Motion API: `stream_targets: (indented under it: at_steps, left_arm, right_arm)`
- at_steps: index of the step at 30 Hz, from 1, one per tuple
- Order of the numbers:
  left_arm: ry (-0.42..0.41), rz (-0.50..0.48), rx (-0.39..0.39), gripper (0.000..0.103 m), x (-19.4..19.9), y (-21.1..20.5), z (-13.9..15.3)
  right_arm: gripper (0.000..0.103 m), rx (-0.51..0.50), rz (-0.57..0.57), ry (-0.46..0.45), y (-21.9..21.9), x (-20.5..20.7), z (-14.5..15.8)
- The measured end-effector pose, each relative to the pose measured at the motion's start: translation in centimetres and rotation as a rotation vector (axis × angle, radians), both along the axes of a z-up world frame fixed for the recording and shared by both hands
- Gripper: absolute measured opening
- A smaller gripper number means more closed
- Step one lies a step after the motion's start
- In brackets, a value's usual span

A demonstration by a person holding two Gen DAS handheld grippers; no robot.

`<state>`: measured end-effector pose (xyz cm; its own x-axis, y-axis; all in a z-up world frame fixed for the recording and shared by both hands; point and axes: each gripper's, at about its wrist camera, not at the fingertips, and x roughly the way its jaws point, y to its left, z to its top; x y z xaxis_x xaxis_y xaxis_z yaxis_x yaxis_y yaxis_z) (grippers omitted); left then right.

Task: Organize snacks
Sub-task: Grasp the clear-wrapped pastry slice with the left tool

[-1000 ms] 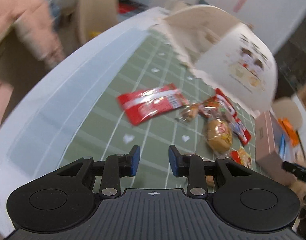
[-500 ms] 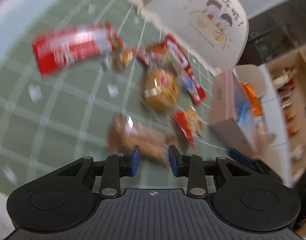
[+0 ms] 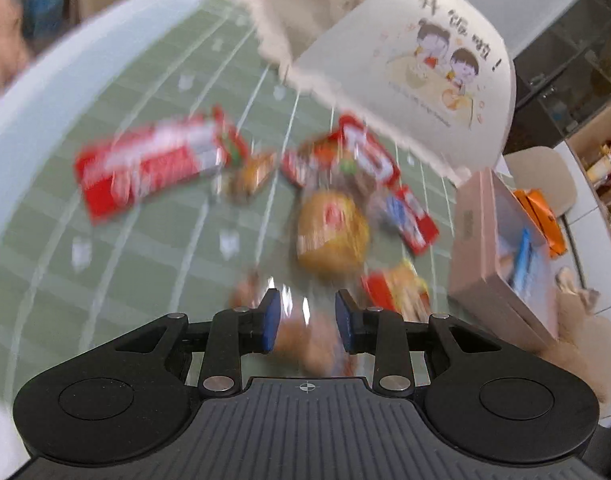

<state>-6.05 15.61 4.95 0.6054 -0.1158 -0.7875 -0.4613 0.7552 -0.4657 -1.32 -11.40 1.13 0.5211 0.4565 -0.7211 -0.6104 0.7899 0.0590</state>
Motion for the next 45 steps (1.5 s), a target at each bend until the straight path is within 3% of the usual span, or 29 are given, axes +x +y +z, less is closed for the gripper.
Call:
stream_targets:
  at_steps: [3,8,10,11,17,22,26,28,31,33,36,41,45]
  left_arm:
    - [0.049,0.037,-0.1,0.034,-0.2,-0.1,-1.4]
    - [0.072,0.092,0.007,0.034,1.8,0.1,-2.1]
    - [0.086,0.069,0.017,0.048,3.0,-0.1,-2.6]
    - [0.079,0.06,0.032,0.048,3.4,-0.4,-2.5]
    - [0.089,-0.089,0.233,0.054,5.6,-2.7,-1.9]
    - [0.087,-0.269,0.414,0.054,4.6,-5.1,-1.3]
    - [0.119,-0.3,0.535,0.053,3.1,-4.6,-0.9]
    - [0.125,-0.263,0.502,0.049,2.5,-3.2,-0.5]
    - [0.078,-0.162,0.236,0.049,1.4,-0.3,0.3]
    - [0.077,-0.13,0.181,0.049,1.0,0.1,0.3]
    - [0.094,-0.144,0.22,0.049,1.1,-1.0,0.2]
    - [0.11,-0.178,0.43,0.049,2.7,-2.7,-0.3]
    - [0.144,-0.197,0.433,0.048,4.1,-2.3,-2.4]
  right_arm:
    - [0.068,-0.013,-0.038,0.002,-2.4,0.1,-0.3]
    - [0.068,-0.048,-0.056,-0.036,-3.6,-0.8,-0.6]
    - [0.07,-0.045,-0.062,-0.029,-3.8,-1.2,-0.7]
    - [0.07,-0.048,-0.063,-0.024,-3.9,-1.4,-0.9]
    - [0.071,-0.106,-0.103,-0.019,-4.7,-1.3,-1.8]
    - [0.071,-0.093,-0.144,0.006,-5.6,-0.8,-1.8]
    - [0.071,-0.1,-0.142,-0.013,-6.1,-1.2,-1.8]
    - [0.071,-0.107,-0.142,-0.024,-6.6,-1.5,-1.6]
    - [0.074,-0.105,-0.158,-0.048,-7.5,-1.9,-1.1]
    - [0.075,-0.086,-0.177,-0.045,-8.1,-1.8,-1.1]
    - [0.075,-0.062,-0.197,-0.013,-8.5,-1.6,-1.4]
    - [0.075,-0.018,-0.17,-0.014,-8.1,-2.4,-0.7]
    - [0.075,0.019,-0.117,-0.028,-7.2,-2.6,1.2]
